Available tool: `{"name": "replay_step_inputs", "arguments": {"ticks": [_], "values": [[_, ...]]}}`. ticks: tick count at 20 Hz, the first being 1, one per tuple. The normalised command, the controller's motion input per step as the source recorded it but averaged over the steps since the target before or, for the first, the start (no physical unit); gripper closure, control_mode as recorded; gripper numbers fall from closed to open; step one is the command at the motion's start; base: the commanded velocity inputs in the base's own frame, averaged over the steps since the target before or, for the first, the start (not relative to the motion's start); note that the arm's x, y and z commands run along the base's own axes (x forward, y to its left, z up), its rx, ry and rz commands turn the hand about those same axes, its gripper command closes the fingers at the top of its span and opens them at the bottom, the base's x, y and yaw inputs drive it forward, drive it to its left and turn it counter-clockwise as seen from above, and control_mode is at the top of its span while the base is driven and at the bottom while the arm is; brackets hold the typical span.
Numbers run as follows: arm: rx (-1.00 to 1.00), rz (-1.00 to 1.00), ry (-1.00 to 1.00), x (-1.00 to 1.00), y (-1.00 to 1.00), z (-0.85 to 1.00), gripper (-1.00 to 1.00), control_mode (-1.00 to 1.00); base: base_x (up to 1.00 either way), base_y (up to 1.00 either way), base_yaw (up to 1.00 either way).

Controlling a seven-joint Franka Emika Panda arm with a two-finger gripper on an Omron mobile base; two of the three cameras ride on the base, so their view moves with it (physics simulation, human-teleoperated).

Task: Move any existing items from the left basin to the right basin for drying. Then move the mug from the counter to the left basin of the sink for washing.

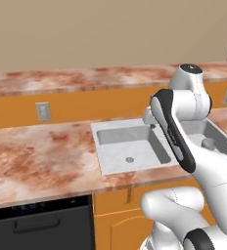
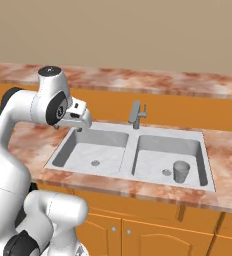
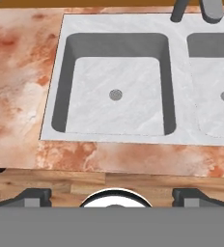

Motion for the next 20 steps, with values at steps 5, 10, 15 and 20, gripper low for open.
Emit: {"name": "replay_step_inputs", "arguments": {"ticks": [5, 10, 15, 20], "values": [[0.00, 0.00, 0.00, 0.00, 0.00, 0.00, -1.00, 1.00, 0.00, -0.65, 0.00], [0.00, 0.00, 0.00, 0.00, 0.00, 0.00, -1.00, 1.00, 0.00, -0.62, 0.00], [0.00, 0.00, 0.00, 0.00, 0.00, 0.00, -1.00, 1.00, 0.18, -0.32, 0.00], [0.00, 0.00, 0.00, 0.00, 0.00, 0.00, -1.00, 1.00, 0.45, -0.07, 0.00]]}}
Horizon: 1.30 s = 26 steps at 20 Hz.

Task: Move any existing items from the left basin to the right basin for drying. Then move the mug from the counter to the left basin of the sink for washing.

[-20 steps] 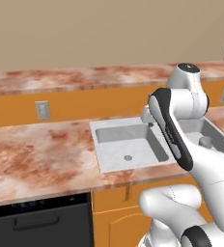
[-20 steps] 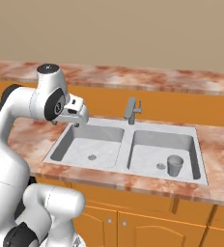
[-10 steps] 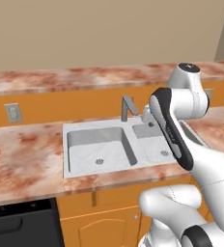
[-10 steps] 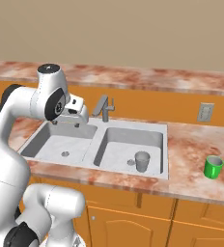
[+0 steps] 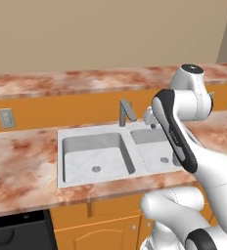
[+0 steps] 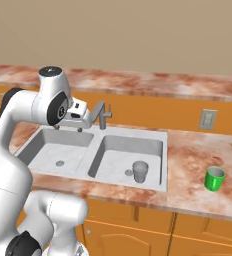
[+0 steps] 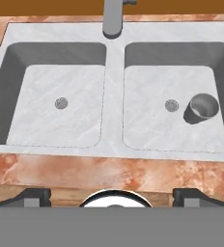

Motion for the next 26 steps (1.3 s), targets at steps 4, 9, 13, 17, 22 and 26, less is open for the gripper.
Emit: {"name": "replay_step_inputs", "arguments": {"ticks": [4, 9, 13, 17, 22, 26], "values": [[0.00, 0.00, 0.00, 0.00, 0.00, 0.00, -1.00, 1.00, 0.53, 0.00, 0.00], [0.00, 0.00, 0.00, 0.00, 0.00, 0.00, -1.00, 1.00, 0.43, -0.01, 0.00], [0.00, 0.00, 0.00, 0.00, 0.00, 0.00, -1.00, 1.00, 0.20, -0.01, 0.00], [0.00, 0.00, 0.00, 0.00, 0.00, 0.00, -1.00, -1.00, 0.00, 0.00, 0.00], [-0.01, -0.06, 0.00, -0.23, -0.34, 0.00, -1.00, -1.00, 0.00, 0.00, 0.00], [-0.09, -0.20, 0.00, -0.09, -0.63, 0.00, -1.00, -1.00, 0.00, 0.00, 0.00]]}}
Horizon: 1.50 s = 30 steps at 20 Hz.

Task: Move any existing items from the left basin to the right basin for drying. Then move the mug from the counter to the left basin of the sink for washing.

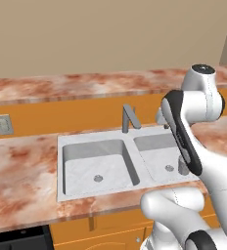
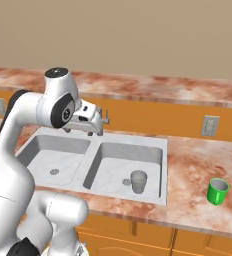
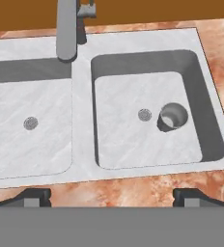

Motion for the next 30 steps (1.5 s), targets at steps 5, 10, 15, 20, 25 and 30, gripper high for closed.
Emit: {"name": "replay_step_inputs", "arguments": {"ticks": [5, 10, 15, 20, 25, 30], "values": [[-0.12, -0.19, 0.02, -0.11, -0.93, -0.18, -1.00, -1.00, 0.00, 0.00, 0.00], [-0.10, -0.16, 0.02, -0.25, -1.00, -0.15, -1.00, -1.00, 0.00, 0.00, 0.00], [-0.03, -0.13, 0.00, -0.33, -1.00, -0.06, -1.00, -1.00, 0.00, 0.00, 0.00], [0.01, -0.09, 0.00, -0.43, -0.96, -0.02, -1.00, -1.00, 0.00, 0.00, 0.00], [0.07, -0.01, 0.00, -0.25, -0.78, 0.00, -1.00, -1.00, 0.00, 0.00, 0.00], [0.07, 0.01, 0.00, 0.02, -0.70, -0.10, -1.00, -1.00, 0.00, 0.00, 0.00]]}}
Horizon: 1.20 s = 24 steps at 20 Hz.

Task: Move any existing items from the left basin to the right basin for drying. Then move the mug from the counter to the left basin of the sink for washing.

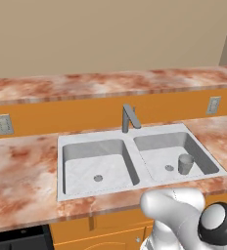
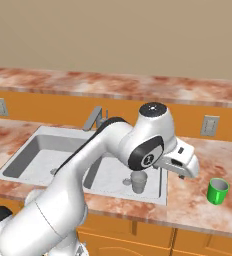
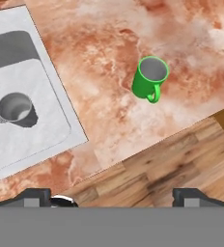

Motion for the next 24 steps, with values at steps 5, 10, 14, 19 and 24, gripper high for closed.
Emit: {"name": "replay_step_inputs", "arguments": {"ticks": [5, 10, 14, 19, 24], "values": [[0.04, 0.01, 0.00, 0.01, -0.64, -0.24, -1.00, -1.00, 0.00, 0.00, 0.00], [0.00, 0.01, 0.01, 0.26, -0.45, -0.39, -1.00, -1.00, 0.00, 0.00, 0.00], [0.00, 0.04, 0.02, 0.39, -0.40, -0.40, -1.00, -1.00, 0.00, 0.00, 0.00], [0.00, 0.04, 0.02, 0.38, -0.39, -0.40, -1.00, -1.00, 0.00, 0.00, 0.00], [0.00, 0.03, 0.04, 0.29, -0.36, -0.33, -1.00, -1.00, 0.00, 0.00, 0.00]]}}
